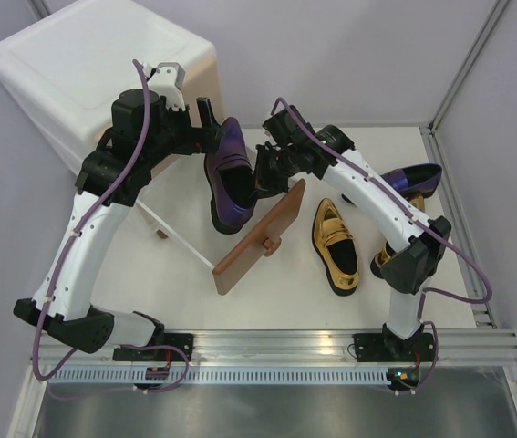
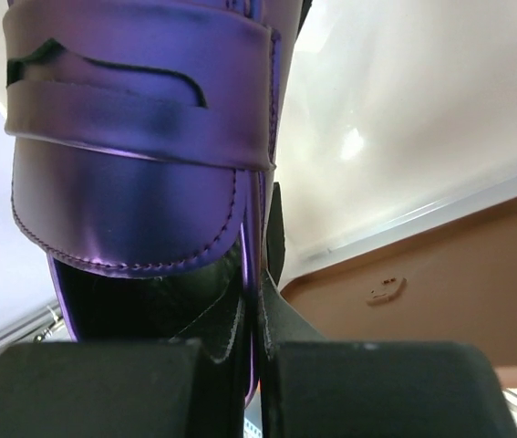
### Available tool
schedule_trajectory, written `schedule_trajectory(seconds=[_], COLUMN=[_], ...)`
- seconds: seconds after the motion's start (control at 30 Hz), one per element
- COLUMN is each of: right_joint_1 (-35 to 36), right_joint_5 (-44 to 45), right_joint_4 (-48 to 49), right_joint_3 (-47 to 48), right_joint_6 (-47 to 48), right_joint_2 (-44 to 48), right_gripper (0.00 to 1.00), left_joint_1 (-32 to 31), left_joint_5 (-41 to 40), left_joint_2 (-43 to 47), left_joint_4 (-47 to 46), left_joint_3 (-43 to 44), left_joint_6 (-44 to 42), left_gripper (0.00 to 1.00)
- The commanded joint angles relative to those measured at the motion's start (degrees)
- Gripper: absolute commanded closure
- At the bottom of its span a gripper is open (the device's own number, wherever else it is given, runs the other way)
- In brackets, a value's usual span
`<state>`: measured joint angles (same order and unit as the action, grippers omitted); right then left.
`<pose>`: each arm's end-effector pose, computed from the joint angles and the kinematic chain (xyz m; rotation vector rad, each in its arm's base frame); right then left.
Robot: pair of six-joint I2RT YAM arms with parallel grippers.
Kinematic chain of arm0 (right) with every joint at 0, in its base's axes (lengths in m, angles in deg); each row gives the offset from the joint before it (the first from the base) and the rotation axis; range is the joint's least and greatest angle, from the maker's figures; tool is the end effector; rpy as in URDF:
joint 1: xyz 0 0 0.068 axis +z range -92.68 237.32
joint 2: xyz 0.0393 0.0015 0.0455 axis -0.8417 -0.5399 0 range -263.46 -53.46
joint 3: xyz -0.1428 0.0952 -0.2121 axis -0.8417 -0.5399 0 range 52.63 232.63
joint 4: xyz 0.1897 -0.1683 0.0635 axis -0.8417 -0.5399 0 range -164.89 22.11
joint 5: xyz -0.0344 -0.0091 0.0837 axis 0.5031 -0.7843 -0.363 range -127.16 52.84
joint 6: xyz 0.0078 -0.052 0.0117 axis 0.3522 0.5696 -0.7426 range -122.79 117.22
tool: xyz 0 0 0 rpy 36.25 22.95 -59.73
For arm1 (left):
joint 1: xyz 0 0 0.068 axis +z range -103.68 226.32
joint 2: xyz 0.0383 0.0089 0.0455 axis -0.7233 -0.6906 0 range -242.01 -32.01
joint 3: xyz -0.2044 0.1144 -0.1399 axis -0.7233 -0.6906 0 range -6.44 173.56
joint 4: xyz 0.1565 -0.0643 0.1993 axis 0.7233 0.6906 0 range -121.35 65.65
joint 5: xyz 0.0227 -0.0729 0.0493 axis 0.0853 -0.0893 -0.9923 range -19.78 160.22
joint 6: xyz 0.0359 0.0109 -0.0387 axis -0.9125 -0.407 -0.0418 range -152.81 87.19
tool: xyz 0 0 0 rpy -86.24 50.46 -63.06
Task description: Place and organize the shoes in the shoe cabinet
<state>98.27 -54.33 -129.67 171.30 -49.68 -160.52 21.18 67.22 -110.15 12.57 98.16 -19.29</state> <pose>0.2912 0.2665 0.3910 -0.0073 2.6821 0.9643 0.2387 -0.1101 0.5018 0.1559 1.8898 -0.4134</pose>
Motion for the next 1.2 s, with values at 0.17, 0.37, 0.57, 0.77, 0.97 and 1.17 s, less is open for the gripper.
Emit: schedule_trajectory(seconds=[0.17,0.37,0.57,0.77,0.97,1.17], right_joint_1=[1.06,1.76,2.91,3.26,5.28,6.51], right_joint_5=[-6.38,-6.57,-4.72,-2.79,2.31,2.93], right_joint_4=[1.58,-1.06,1.65,5.79,7.37,10.01], right_joint_3=[4.02,6.04,4.99,5.69,5.43,3.67], right_joint_6=[0.66,4.43,11.56,19.11,28.59,32.21], right_joint_2=[-1.82,-4.46,-6.05,-8.85,-12.19,-13.34], right_gripper=[0.99,0.99,1.00,1.00,1.00,0.99], left_joint_1=[-0.17,-0.17,-0.17,-0.17,-0.17,-0.08], left_joint_5=[-1.13,-0.86,-1.21,-1.65,-1.74,-3.59], left_joint_2=[0.81,0.80,1.77,2.83,3.88,5.37], left_joint_4=[-3.05,-2.96,-2.88,-2.88,-2.96,-3.05], left_joint_3=[0.08,-0.53,-2.20,-2.64,-2.64,-2.82], left_joint_6=[-0.42,-1.30,-2.18,-3.41,-3.85,-4.20], left_gripper=[0.00,0.00,0.00,0.00,0.00,0.00])
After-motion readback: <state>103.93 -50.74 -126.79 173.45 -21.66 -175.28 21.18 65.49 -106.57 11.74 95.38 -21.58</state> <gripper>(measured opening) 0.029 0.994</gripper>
